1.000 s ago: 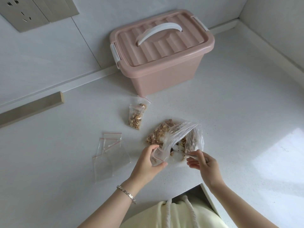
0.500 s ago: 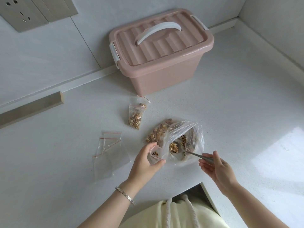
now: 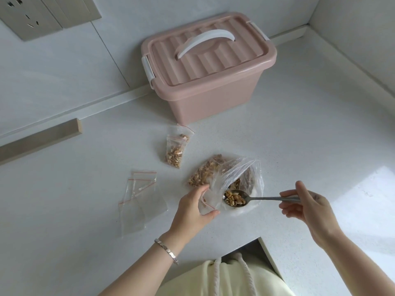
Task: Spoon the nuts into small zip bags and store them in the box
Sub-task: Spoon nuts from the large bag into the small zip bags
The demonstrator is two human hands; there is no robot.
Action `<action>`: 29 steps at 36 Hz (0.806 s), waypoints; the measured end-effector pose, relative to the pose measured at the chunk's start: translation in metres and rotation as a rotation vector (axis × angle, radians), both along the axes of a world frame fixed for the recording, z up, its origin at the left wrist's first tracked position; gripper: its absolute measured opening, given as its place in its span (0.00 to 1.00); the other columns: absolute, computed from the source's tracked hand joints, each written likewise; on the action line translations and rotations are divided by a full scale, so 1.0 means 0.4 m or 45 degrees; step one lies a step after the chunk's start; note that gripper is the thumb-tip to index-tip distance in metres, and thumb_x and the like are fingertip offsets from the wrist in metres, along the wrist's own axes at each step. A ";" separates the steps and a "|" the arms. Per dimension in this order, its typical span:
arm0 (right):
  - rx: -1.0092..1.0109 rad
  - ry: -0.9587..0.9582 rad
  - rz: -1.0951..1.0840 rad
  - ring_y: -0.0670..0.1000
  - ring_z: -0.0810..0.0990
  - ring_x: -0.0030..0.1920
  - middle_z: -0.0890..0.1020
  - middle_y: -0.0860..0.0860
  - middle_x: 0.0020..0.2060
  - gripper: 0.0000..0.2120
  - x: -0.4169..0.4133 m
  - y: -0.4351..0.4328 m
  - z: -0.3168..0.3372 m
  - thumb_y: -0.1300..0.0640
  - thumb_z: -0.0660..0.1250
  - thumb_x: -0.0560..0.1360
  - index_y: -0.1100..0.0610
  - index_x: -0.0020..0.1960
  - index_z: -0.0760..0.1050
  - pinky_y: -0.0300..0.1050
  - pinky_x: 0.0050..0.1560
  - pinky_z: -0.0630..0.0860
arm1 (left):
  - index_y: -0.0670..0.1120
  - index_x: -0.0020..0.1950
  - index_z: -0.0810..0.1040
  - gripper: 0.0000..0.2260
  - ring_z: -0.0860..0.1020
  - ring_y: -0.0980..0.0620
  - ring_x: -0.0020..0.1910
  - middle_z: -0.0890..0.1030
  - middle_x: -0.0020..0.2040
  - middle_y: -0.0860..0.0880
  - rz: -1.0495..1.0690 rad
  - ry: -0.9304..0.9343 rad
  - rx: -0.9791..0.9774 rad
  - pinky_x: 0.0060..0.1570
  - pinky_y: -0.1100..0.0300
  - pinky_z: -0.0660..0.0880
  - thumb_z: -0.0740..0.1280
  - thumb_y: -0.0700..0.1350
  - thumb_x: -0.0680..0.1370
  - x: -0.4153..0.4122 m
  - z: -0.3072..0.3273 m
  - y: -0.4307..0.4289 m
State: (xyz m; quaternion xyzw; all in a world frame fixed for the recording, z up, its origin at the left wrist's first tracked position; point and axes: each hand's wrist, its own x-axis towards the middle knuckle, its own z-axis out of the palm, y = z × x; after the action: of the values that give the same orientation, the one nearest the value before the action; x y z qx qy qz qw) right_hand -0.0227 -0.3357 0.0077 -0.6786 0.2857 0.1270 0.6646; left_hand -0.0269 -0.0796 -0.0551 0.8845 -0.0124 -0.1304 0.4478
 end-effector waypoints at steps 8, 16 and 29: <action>-0.282 -0.163 0.276 0.52 0.79 0.27 0.82 0.57 0.27 0.19 0.036 0.098 0.070 0.52 0.56 0.79 0.62 0.39 0.79 0.39 0.29 0.76 | 0.46 0.65 0.70 0.29 0.71 0.58 0.60 0.73 0.59 0.57 -0.023 -0.037 0.003 0.64 0.53 0.69 0.76 0.47 0.67 -0.002 -0.006 -0.004; -0.862 -0.436 0.768 0.48 0.79 0.31 0.80 0.49 0.29 0.29 0.021 0.194 0.109 0.38 0.49 0.73 0.58 0.37 0.78 0.48 0.36 0.76 | 0.49 0.66 0.69 0.28 0.70 0.59 0.60 0.73 0.61 0.56 0.001 -0.015 0.042 0.65 0.53 0.67 0.75 0.49 0.69 -0.008 -0.004 -0.007; -0.609 -0.399 0.139 0.45 0.79 0.29 0.81 0.50 0.27 0.17 -0.034 0.072 0.076 0.46 0.56 0.75 0.52 0.38 0.79 0.34 0.32 0.74 | 0.50 0.62 0.73 0.23 0.73 0.56 0.58 0.72 0.55 0.66 -0.033 -0.130 0.030 0.60 0.63 0.68 0.73 0.50 0.69 -0.025 0.007 0.014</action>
State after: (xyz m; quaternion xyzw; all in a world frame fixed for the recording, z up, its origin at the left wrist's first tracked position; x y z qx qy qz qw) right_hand -0.0365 -0.3070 0.0382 -0.8419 0.1646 -0.0148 0.5138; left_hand -0.0370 -0.0739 -0.0523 0.8950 -0.0452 -0.0912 0.4344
